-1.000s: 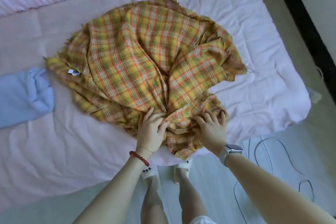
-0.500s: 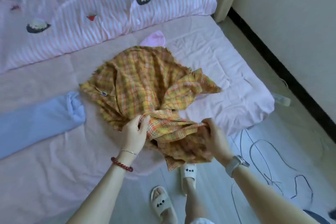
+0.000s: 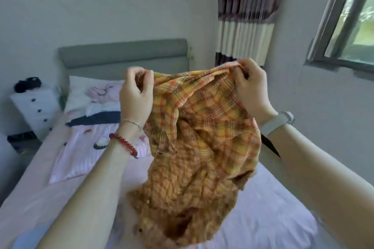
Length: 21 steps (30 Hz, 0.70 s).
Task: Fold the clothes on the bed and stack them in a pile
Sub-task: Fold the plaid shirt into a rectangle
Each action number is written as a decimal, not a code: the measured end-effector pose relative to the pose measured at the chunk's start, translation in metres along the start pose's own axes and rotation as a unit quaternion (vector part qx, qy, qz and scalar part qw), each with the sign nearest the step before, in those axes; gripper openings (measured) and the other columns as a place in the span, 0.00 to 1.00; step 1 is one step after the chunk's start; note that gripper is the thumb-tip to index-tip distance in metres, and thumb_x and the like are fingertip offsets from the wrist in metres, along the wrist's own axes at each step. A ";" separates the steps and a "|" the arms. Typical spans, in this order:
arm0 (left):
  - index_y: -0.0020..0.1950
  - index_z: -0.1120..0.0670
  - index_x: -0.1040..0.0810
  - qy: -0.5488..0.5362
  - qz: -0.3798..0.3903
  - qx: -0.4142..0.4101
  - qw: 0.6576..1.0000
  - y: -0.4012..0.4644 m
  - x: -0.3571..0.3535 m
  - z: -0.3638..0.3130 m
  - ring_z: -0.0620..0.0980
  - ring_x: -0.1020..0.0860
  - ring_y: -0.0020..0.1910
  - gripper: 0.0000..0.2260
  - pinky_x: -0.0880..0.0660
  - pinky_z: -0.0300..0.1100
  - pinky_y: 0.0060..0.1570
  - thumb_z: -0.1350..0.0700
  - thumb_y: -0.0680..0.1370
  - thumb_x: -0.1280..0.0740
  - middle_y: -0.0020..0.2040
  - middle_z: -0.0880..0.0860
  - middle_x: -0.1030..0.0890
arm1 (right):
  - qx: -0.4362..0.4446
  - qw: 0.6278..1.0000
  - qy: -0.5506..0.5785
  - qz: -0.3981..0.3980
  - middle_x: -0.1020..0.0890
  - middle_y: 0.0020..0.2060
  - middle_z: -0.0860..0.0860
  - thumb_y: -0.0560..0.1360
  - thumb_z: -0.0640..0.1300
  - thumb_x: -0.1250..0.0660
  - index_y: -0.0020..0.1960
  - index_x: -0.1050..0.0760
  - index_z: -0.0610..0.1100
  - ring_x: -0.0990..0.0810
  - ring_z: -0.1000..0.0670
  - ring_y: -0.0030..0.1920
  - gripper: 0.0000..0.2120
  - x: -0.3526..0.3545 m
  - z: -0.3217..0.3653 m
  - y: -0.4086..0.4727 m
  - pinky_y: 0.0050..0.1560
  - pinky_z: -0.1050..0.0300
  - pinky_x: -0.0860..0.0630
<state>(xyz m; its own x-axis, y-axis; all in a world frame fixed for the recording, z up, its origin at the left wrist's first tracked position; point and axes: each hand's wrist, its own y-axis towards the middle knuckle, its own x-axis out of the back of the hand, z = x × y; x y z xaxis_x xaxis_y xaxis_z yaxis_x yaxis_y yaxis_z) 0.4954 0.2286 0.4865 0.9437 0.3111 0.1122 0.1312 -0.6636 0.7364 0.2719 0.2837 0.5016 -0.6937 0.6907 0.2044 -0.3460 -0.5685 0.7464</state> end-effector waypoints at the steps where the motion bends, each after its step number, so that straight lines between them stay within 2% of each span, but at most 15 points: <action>1: 0.52 0.51 0.31 0.003 0.001 -0.007 1.000 0.014 0.006 -0.009 0.30 0.28 0.37 0.08 0.37 0.20 0.37 0.48 0.78 0.38 0.39 0.41 0.27 | 0.015 1.000 0.002 -0.004 0.27 0.32 0.61 0.75 0.43 0.38 0.39 0.30 0.50 0.28 0.66 0.32 0.07 0.002 0.015 0.014 0.33 0.74 0.34; 3: 0.58 0.48 0.32 0.036 0.046 0.023 0.998 0.030 0.014 -0.014 0.29 0.28 0.41 0.15 0.38 0.19 0.38 0.42 0.76 0.38 0.45 0.41 0.27 | 0.019 0.999 -0.016 0.032 0.27 0.31 0.58 0.76 0.44 0.38 0.38 0.30 0.50 0.29 0.62 0.31 0.09 0.000 0.031 0.030 0.30 0.70 0.34; 4: 0.62 0.48 0.32 0.063 0.076 0.044 0.994 0.030 0.015 -0.011 0.32 0.27 0.46 0.18 0.36 0.22 0.45 0.41 0.76 0.38 0.50 0.45 0.26 | 0.012 0.997 -0.034 0.062 0.25 0.32 0.55 0.76 0.44 0.37 0.39 0.28 0.47 0.28 0.60 0.33 0.08 -0.002 0.032 0.033 0.31 0.67 0.33; 6: 0.67 0.53 0.33 0.098 0.133 0.062 0.984 0.017 0.015 -0.003 0.45 0.31 0.60 0.25 0.35 0.38 0.62 0.41 0.76 0.37 0.61 0.52 0.30 | 0.000 0.992 -0.068 0.109 0.23 0.35 0.50 0.76 0.42 0.37 0.43 0.25 0.39 0.26 0.52 0.38 0.07 -0.011 0.031 0.030 0.34 0.60 0.35; 7: 0.69 0.53 0.34 0.080 0.176 0.069 0.979 0.006 0.012 -0.001 0.46 0.34 0.65 0.29 0.37 0.43 0.66 0.38 0.74 0.37 0.65 0.50 0.33 | -0.005 0.989 -0.073 0.132 0.24 0.34 0.50 0.76 0.40 0.37 0.43 0.24 0.37 0.27 0.51 0.38 0.07 -0.016 0.029 0.026 0.34 0.60 0.36; 9: 0.73 0.49 0.41 0.016 0.277 0.088 0.957 -0.019 0.004 -0.003 0.40 0.39 0.67 0.40 0.40 0.40 0.66 0.30 0.68 0.37 0.66 0.42 0.38 | -0.004 0.983 -0.073 0.168 0.27 0.31 0.54 0.75 0.39 0.36 0.38 0.26 0.42 0.29 0.53 0.34 0.06 -0.026 0.031 0.021 0.31 0.64 0.38; 10: 0.74 0.48 0.42 -0.001 0.304 0.094 0.948 -0.028 -0.002 -0.005 0.39 0.38 0.67 0.41 0.39 0.38 0.65 0.30 0.66 0.36 0.66 0.41 0.36 | 0.000 0.983 -0.070 0.170 0.27 0.30 0.56 0.74 0.39 0.35 0.36 0.29 0.44 0.29 0.56 0.32 0.08 -0.031 0.034 0.018 0.29 0.69 0.37; 11: 0.72 0.48 0.39 -0.009 0.308 0.100 0.946 -0.033 -0.008 -0.004 0.41 0.33 0.65 0.37 0.35 0.36 0.62 0.34 0.68 0.35 0.64 0.43 0.31 | -0.001 0.984 -0.060 0.167 0.27 0.31 0.57 0.74 0.39 0.35 0.37 0.29 0.46 0.28 0.58 0.33 0.08 -0.034 0.036 0.016 0.31 0.72 0.36; 12: 0.68 0.49 0.32 -0.018 0.297 0.103 0.949 -0.036 -0.013 -0.002 0.43 0.27 0.61 0.27 0.30 0.32 0.57 0.40 0.72 0.34 0.58 0.45 0.24 | -0.008 0.985 -0.045 0.165 0.24 0.33 0.56 0.74 0.39 0.34 0.39 0.28 0.46 0.26 0.58 0.35 0.06 -0.035 0.036 0.013 0.35 0.72 0.33; 14: 0.53 0.53 0.23 0.001 0.252 0.078 0.965 -0.034 -0.017 -0.002 0.47 0.22 0.49 0.07 0.30 0.24 0.43 0.53 0.77 0.35 0.45 0.47 0.21 | -0.049 0.983 -0.020 0.175 0.21 0.39 0.50 0.74 0.39 0.33 0.44 0.25 0.42 0.21 0.52 0.43 0.01 -0.033 0.026 0.002 0.45 0.63 0.28; 16: 0.47 0.58 0.22 0.007 0.219 0.059 0.974 -0.031 -0.017 0.003 0.47 0.24 0.43 0.07 0.32 0.24 0.38 0.58 0.79 0.38 0.41 0.50 0.21 | -0.096 0.974 -0.020 0.205 0.20 0.41 0.44 0.74 0.41 0.33 0.46 0.25 0.36 0.21 0.47 0.44 0.07 -0.028 0.008 -0.018 0.47 0.54 0.25; 18: 0.49 0.61 0.23 0.010 0.197 0.065 0.978 -0.029 -0.020 0.007 0.46 0.26 0.44 0.08 0.33 0.23 0.38 0.59 0.80 0.40 0.43 0.52 0.23 | -0.134 0.957 -0.027 0.257 0.22 0.37 0.42 0.75 0.44 0.33 0.45 0.26 0.34 0.25 0.46 0.38 0.12 -0.025 -0.009 -0.048 0.42 0.51 0.27; 21: 0.52 0.63 0.25 0.037 0.154 0.083 0.984 -0.026 -0.028 0.011 0.47 0.28 0.46 0.09 0.35 0.29 0.39 0.59 0.81 0.42 0.46 0.53 0.24 | -0.183 0.915 0.001 0.360 0.25 0.27 0.55 0.77 0.42 0.35 0.36 0.29 0.42 0.29 0.62 0.31 0.11 -0.027 -0.029 -0.099 0.33 0.70 0.35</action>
<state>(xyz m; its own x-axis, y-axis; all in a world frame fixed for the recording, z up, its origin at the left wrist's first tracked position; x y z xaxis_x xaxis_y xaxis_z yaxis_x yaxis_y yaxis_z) 0.4693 0.2298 0.4562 0.9225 0.1235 0.3657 -0.1034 -0.8338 0.5424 0.3069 0.3088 0.4036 -0.8261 0.0773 0.5581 0.0134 -0.9876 0.1566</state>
